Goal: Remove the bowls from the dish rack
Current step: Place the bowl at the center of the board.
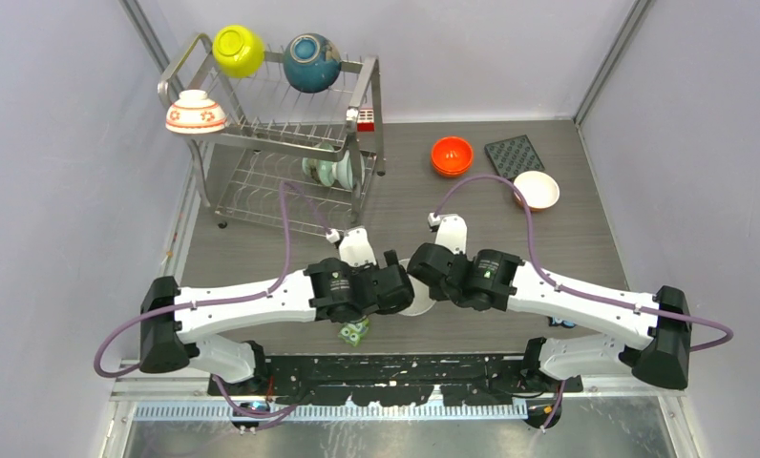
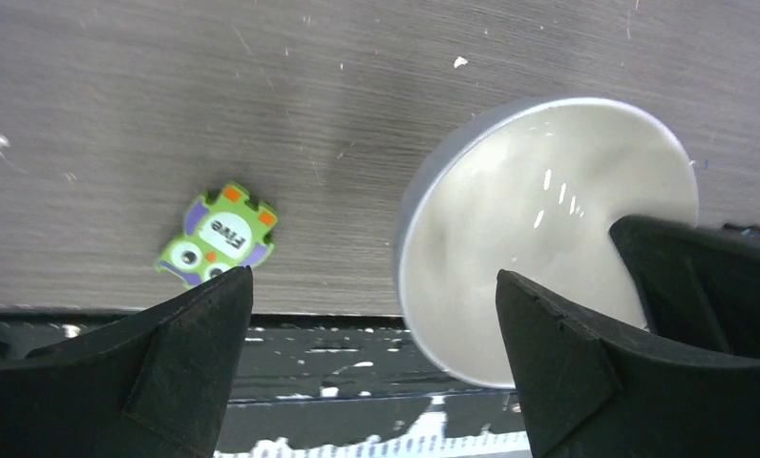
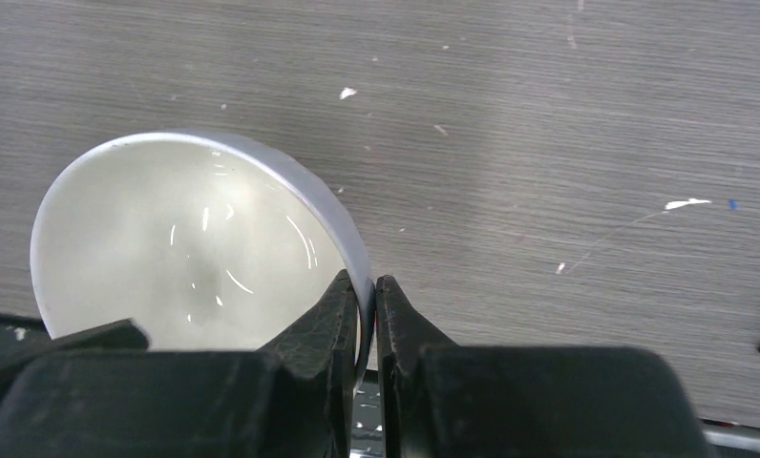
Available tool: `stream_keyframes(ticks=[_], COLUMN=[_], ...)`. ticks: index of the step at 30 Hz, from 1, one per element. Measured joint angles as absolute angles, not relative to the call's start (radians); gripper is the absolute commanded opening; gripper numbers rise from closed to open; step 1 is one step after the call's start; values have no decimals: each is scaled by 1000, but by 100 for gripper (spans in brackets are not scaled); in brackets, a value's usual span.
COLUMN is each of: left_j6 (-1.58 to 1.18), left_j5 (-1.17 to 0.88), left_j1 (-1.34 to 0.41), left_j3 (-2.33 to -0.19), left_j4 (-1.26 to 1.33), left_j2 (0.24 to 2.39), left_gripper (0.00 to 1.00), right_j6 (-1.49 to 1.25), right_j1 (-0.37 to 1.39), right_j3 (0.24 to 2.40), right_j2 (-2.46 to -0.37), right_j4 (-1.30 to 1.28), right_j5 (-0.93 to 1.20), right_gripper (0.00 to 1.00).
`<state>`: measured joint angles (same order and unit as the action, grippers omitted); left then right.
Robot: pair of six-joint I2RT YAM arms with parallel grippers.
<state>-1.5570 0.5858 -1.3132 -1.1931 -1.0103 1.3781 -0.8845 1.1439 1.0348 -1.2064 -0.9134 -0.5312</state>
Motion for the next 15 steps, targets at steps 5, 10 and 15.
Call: stream_keyframes(ticks=[5, 10, 15], left_j6=[-1356, -1193, -1124], left_j5=[619, 646, 674], left_j1=[-1313, -1313, -1313], left_j3=[-1229, -1187, -1037], left_j4=[-1002, -943, -860], left_j2=[1357, 1202, 977], left_gripper=[100, 100, 100], right_j6=[-847, -784, -733], right_j1=[1090, 924, 664], right_j3=[1036, 1037, 1039], right_j2=[-1206, -1203, -1179], right_j4=[-964, -982, -974], right_j5=[-560, -556, -530], right_gripper=[1, 1, 1])
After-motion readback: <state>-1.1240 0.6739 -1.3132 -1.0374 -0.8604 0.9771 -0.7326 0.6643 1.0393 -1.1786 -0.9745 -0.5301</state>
